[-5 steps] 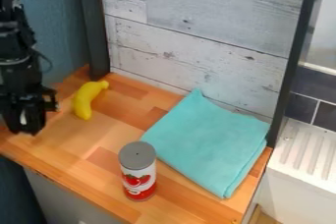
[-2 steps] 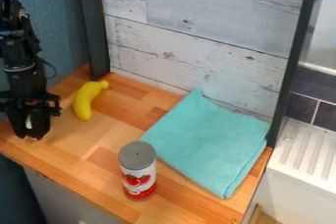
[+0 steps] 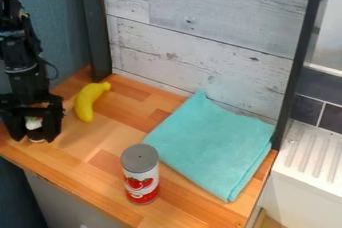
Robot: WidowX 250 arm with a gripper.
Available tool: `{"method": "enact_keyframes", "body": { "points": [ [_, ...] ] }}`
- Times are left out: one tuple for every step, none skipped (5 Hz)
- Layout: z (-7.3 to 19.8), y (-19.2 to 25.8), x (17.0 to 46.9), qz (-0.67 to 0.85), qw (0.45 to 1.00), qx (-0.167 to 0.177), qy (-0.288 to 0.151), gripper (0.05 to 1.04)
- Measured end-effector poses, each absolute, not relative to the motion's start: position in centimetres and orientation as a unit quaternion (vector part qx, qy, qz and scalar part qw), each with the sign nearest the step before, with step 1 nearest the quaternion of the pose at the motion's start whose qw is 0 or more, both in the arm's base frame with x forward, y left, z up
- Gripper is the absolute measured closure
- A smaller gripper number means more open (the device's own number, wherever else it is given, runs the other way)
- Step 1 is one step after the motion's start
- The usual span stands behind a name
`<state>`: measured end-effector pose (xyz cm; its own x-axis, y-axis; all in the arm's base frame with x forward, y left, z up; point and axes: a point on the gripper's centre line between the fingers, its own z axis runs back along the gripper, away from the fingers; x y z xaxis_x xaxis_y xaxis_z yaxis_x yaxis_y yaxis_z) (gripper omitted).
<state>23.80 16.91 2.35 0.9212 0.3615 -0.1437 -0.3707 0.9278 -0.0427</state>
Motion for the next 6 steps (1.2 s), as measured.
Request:
{"method": "enact_keyframes", "body": {
  "points": [
    [4.6,16.9,23.1,0.215,0.975,-0.038,0.04,0.076],
    [7.0,15.3,21.7,0.231,0.971,-0.025,0.056,0.081],
    [8.8,10.5,21.2,0.177,0.982,0.0,0.073,0.083],
    [9.8,6.5,21.3,0.098,0.993,-0.007,0.064,0.083],
    [11.2,4.8,20.8,0.055,0.997,-0.014,0.047,0.083],
    [11.6,3.8,20.3,0.036,0.998,-0.018,0.046,0.083]
  ]
}}
